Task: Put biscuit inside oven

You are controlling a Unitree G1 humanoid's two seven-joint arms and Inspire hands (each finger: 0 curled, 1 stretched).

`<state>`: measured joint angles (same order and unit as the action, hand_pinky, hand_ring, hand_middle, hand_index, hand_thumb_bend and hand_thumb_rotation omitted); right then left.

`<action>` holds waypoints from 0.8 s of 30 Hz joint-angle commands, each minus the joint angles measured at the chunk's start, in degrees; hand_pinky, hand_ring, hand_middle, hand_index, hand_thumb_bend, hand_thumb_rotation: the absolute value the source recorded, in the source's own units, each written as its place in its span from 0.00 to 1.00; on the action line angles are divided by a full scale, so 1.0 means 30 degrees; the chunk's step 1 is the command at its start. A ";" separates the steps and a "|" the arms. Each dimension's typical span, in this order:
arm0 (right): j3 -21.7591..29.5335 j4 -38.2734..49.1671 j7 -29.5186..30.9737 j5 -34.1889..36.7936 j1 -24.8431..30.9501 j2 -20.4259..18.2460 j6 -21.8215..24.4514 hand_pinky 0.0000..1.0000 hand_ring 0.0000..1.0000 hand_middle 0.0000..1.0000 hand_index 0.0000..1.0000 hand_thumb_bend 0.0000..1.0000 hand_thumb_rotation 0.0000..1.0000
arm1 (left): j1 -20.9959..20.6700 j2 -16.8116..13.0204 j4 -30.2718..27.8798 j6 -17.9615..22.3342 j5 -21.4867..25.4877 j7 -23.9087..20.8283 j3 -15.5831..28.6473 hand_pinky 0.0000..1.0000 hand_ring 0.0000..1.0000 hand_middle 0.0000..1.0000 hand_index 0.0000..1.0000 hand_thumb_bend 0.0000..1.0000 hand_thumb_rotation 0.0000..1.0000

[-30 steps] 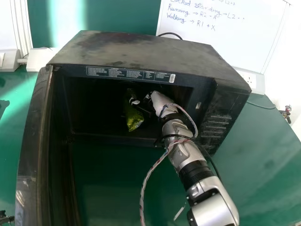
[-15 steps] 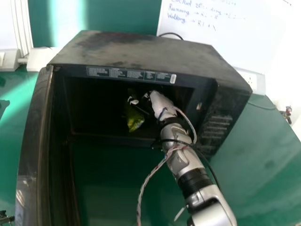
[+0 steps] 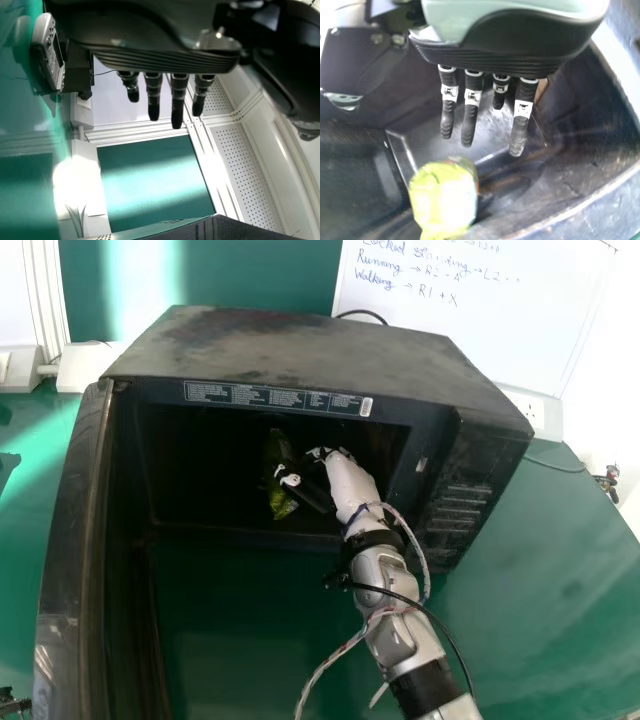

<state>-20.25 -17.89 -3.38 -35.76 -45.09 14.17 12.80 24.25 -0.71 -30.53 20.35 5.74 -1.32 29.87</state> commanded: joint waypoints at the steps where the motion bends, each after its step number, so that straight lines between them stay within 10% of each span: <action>1: 0.0417 0.0985 0.0123 0.0144 0.0760 0.0059 0.0072 0.39 0.49 0.58 0.71 0.90 0.62 | 0.0149 -0.0166 0.0182 0.0211 0.0096 -0.0005 0.0081 0.98 0.93 0.90 0.97 0.93 1.00; 24: 0.1665 0.9260 0.2292 -0.1160 0.5942 0.1925 -0.0030 0.57 0.68 0.72 0.70 0.89 0.57 | -0.0031 -0.0312 0.0384 0.0161 0.0051 -0.0055 0.0105 0.98 0.93 0.90 0.98 0.94 1.00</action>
<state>-15.99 8.16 2.91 -39.04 -28.94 19.23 13.36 23.93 -1.09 -29.61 20.49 5.73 -1.35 29.93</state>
